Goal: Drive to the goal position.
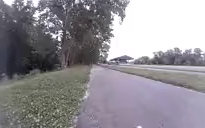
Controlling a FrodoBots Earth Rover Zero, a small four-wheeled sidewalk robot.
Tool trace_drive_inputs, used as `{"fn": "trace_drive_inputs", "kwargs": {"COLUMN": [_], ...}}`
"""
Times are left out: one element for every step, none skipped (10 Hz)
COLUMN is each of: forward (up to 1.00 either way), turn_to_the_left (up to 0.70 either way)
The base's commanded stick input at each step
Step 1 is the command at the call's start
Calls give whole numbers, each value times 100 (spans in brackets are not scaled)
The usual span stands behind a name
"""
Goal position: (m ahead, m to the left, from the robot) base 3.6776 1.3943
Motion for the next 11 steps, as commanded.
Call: {"fn": "trace_drive_inputs", "kwargs": {"forward": [70,70,70,70,70,70,70,70,70,70,70], "turn_to_the_left": [-1,-1,-1,-1,-1,-1,-1,-1,-1,-1,-1]}}
